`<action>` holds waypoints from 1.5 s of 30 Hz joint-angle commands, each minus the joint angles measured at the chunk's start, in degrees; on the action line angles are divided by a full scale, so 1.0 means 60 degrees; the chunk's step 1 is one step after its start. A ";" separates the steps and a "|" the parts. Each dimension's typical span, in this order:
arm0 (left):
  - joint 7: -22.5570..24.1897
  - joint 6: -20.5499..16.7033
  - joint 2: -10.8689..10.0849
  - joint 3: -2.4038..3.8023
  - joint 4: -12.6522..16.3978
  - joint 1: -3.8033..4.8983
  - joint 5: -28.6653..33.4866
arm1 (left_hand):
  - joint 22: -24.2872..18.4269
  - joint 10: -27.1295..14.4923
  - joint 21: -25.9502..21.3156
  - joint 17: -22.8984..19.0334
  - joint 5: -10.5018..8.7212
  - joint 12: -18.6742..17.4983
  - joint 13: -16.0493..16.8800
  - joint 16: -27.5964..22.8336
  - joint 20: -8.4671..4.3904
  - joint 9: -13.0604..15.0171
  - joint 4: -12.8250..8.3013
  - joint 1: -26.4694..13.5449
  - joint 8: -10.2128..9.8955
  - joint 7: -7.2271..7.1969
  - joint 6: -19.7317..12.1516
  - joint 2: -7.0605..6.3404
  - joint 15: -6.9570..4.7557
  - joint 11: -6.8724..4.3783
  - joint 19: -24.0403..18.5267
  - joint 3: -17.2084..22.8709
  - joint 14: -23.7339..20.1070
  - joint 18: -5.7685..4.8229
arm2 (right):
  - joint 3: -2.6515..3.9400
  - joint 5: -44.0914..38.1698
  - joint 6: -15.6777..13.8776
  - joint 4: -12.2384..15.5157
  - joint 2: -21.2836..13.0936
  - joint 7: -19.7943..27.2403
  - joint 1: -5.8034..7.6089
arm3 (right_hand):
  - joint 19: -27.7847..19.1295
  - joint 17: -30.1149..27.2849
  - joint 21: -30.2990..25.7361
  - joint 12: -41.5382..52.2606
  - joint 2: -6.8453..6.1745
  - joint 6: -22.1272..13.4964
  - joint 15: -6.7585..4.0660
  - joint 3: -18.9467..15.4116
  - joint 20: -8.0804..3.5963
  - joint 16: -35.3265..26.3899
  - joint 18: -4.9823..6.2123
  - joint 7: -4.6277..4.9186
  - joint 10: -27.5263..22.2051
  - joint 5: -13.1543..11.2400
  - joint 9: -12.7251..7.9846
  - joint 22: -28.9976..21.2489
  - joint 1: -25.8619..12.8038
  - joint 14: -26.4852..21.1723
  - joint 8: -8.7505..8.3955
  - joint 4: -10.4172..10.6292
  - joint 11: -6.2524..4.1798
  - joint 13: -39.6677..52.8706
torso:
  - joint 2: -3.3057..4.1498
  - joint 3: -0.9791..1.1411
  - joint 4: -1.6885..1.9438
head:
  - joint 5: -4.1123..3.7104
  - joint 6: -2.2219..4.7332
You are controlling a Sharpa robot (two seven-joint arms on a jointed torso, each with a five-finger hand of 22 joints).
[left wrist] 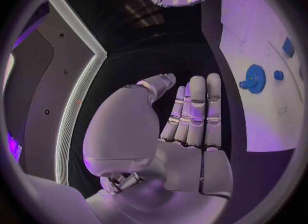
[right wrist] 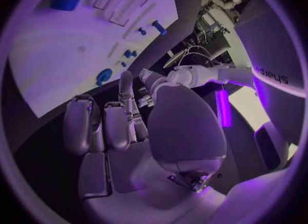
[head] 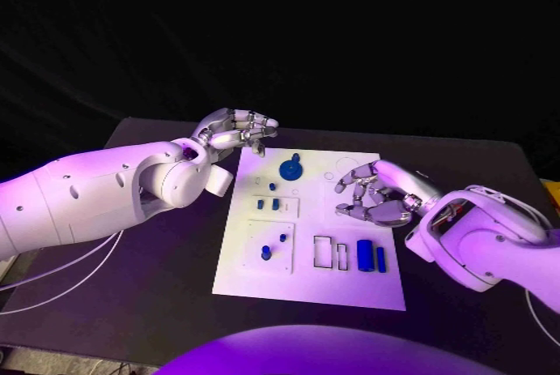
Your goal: Assemble the parts on the task board
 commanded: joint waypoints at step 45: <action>0.0147 0.0220 -0.0029 -0.0021 0.0037 0.0004 -0.0014 | -0.0057 -0.0116 -0.0105 0.0021 0.0018 0.0090 0.0028 0.0067 0.0086 0.0041 0.0103 -0.0170 0.0069 0.0175 -0.0118 0.0015 0.0010 -0.0024 -0.0022 -0.0094 -0.0098 0.0133 | -0.0393 -0.1630 0.0682 0.0777 -0.1100 -0.3231 -0.1290 | 0.1032 0.3912 0.2442 0.8276 0.0464 -0.0326 0.0116 -0.2430 0.0160 0.1688 -0.0668 0.0058 0.3683 -0.0031 0.0510 0.2433 -0.0662 0.0875 0.0319 0.0772 0.0113 1.0061 | -0.0078 -0.0031 -0.0114 | -0.1002 -0.0007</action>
